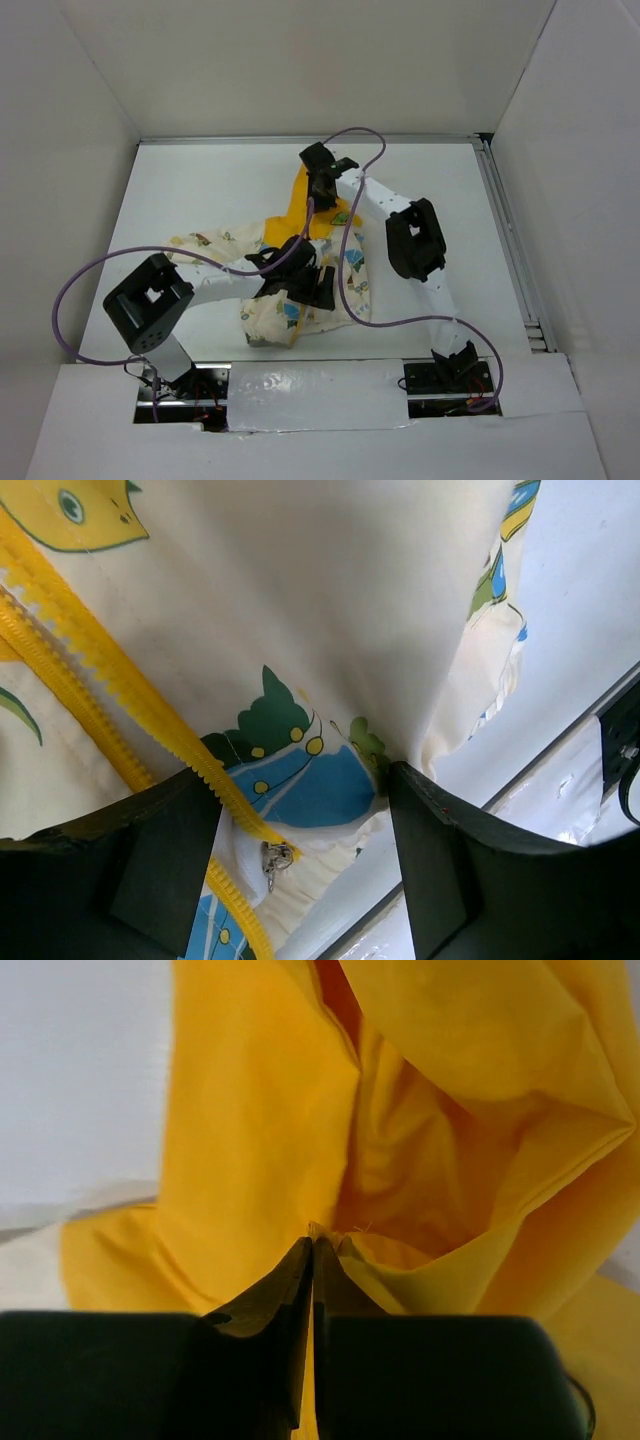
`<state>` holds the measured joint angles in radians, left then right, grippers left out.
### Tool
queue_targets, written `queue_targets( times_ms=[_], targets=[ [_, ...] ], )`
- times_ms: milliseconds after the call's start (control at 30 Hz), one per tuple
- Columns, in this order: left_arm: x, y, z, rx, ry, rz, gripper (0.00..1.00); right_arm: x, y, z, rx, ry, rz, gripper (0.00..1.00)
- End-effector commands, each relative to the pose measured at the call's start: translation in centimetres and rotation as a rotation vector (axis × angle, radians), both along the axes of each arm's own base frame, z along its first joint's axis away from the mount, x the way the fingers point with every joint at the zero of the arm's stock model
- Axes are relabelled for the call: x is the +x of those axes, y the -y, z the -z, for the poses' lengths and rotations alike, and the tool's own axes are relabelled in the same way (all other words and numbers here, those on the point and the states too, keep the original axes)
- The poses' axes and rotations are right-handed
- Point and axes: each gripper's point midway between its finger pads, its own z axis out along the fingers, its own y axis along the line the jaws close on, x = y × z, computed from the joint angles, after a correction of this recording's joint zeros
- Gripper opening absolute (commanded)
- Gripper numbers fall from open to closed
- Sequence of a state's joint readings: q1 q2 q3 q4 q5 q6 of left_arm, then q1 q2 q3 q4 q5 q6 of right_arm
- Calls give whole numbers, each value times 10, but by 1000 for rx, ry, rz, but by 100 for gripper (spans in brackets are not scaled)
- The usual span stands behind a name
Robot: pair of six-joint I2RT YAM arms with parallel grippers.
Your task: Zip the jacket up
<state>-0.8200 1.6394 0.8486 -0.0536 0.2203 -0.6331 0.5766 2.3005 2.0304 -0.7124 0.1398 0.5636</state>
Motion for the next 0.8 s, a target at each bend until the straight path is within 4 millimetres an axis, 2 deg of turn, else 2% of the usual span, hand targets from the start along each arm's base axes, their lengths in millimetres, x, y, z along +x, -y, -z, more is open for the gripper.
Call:
queue_targets(
  times_ms=[0, 33, 67, 100, 133, 200, 233, 267, 300, 367, 400, 433, 467, 500, 533, 567, 600, 633, 667, 733, 767],
  targets=[
    [-16, -7, 3, 42, -35, 19, 79, 16, -1, -39, 49, 67, -4, 12],
    [-13, -4, -6, 23, -12, 27, 80, 18, -1, -57, 77, 95, -21, 21],
    [-11, -1, -12, 12, 6, 34, 83, 22, 3, -68, 98, 113, -26, 37],
    [-9, -1, -21, 3, 27, 39, 85, 21, 2, -80, 117, 134, -53, 62],
    [-5, 0, -28, -1, 49, 39, 88, 16, 2, -107, 158, 167, -78, 73],
    [4, 3, -53, -29, 111, 26, 96, 11, 8, -134, 165, 224, -111, 79],
    [5, 1, -60, -28, 120, 16, 98, -2, 17, -154, 167, 257, -113, 80],
    [9, -1, -68, -28, 146, -5, 99, -5, 24, -160, 162, 283, -103, 80],
    [9, -4, -81, -44, 163, -25, 99, -23, 36, -171, 164, 301, -93, 82],
    [8, -12, -89, -43, 176, -52, 99, -35, 50, -183, 181, 352, -68, 82],
    [10, -19, -97, -43, 191, -102, 99, -49, 64, -159, 164, 309, -49, 84],
    [8, -29, -93, -15, 176, -129, 99, -62, 75, -179, 193, 351, -32, 87],
    [7, -35, -93, -7, 174, -153, 99, -68, 87, -174, 191, 346, -1, 90],
    [7, -44, -94, -7, 168, -196, 99, -84, 105, -158, 197, 313, 54, 91],
    [5, -50, -92, 3, 149, -214, 99, -91, 115, -152, 200, 308, 79, 91],
    [3, -55, -93, 0, 139, -230, 99, -104, 126, -119, 182, 252, 108, 91],
    [8, -65, -90, 21, 140, -292, 99, -109, 141, -121, 197, 266, 148, 91],
    [2, -74, -79, 58, 113, -313, 99, -113, 149, -113, 202, 257, 169, 90],
    [-1, -81, -76, 73, 95, -342, 99, -129, 153, -87, 205, 193, 164, 90],
    [-7, -100, -61, 125, 21, -457, 99, -144, 159, -79, 220, 185, 146, 90],
    [-17, -114, -50, 171, -56, -547, 99, -161, 154, -59, 237, 139, 109, 90]
  ],
)
